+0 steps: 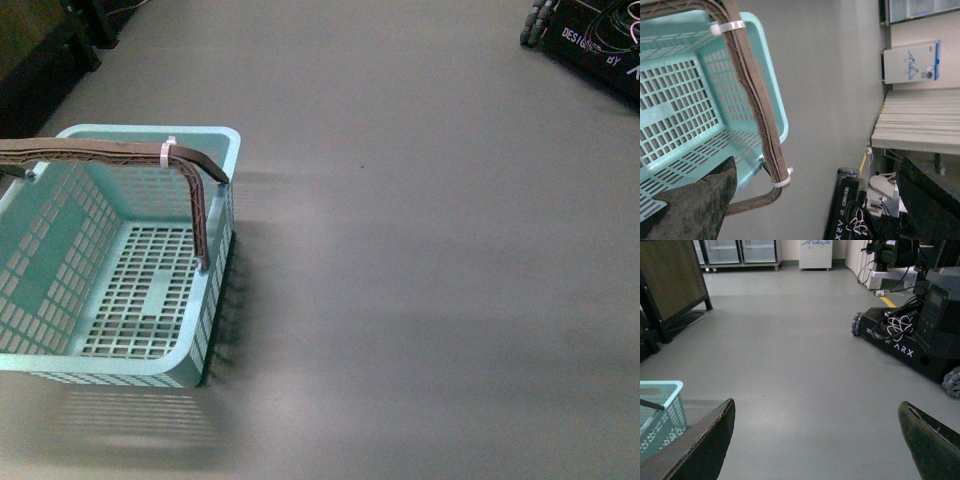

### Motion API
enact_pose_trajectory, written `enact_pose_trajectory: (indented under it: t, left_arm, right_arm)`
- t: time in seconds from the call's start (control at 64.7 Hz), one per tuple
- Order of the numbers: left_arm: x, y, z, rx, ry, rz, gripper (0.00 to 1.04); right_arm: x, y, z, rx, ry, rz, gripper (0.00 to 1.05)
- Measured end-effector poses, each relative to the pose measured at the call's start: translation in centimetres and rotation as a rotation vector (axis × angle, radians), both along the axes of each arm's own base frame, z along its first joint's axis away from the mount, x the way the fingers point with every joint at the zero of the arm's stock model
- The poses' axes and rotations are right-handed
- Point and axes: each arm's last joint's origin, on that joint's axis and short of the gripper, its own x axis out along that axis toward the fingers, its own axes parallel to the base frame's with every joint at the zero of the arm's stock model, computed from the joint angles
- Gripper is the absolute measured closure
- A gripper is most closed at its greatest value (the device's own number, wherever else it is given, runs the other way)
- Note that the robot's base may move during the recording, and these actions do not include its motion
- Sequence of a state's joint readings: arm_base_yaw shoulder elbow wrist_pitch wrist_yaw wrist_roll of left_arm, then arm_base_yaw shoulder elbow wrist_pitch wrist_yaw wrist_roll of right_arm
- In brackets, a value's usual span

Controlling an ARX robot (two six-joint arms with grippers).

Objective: Pick mango and avocado into basket

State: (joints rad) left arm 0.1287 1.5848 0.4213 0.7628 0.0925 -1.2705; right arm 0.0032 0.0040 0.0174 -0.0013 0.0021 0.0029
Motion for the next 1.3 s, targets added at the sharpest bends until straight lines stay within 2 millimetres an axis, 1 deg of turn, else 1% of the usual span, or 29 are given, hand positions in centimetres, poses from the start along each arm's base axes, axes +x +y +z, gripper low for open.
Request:
enact_pose_trajectory:
  t: [0.17, 0.278, 0.464, 0.572, 0.649, 0.819, 1.051, 1.159, 1.299]
  left_arm:
    - [4.0, -0.9, -3.8, -0.065, 0.075, 0.016, 0.08]
    - [5.6, -1.1, -5.2, -0.082, 0.096, 0.02, 0.08]
    - [9.0, -1.1, -7.6, -0.093, 0.108, 0.019, 0.08]
    - [11.7, -1.0, -9.2, -0.108, 0.119, 0.033, 0.08]
    - [13.4, -1.2, -9.7, -0.118, 0.111, 0.045, 0.08]
    - [16.1, -2.3, -10.0, -0.122, 0.103, 0.034, 0.08]
    - [18.3, -3.4, -10.8, -0.11, 0.125, 0.025, 0.09]
    - [18.8, -3.6, -11.2, -0.103, 0.153, 0.028, 0.28]
    - [18.6, -3.6, -11.6, -0.107, 0.191, 0.043, 0.53]
  right_arm:
    - [0.0, 0.0, 0.0, 0.0, 0.0, 0.0, 0.09]
    - [0.0, 0.0, 0.0, 0.0, 0.0, 0.0, 0.09]
    - [0.0, 0.0, 0.0, 0.0, 0.0, 0.0, 0.09]
    - [0.0, 0.0, 0.0, 0.0, 0.0, 0.0, 0.09]
    - [0.0, 0.0, 0.0, 0.0, 0.0, 0.0, 0.09]
    - [0.0, 0.0, 0.0, 0.0, 0.0, 0.0, 0.09]
    - [0.0, 0.0, 0.0, 0.0, 0.0, 0.0, 0.09]
    - [0.0, 0.0, 0.0, 0.0, 0.0, 0.0, 0.09]
    - [0.0, 0.0, 0.0, 0.0, 0.0, 0.0, 0.09]
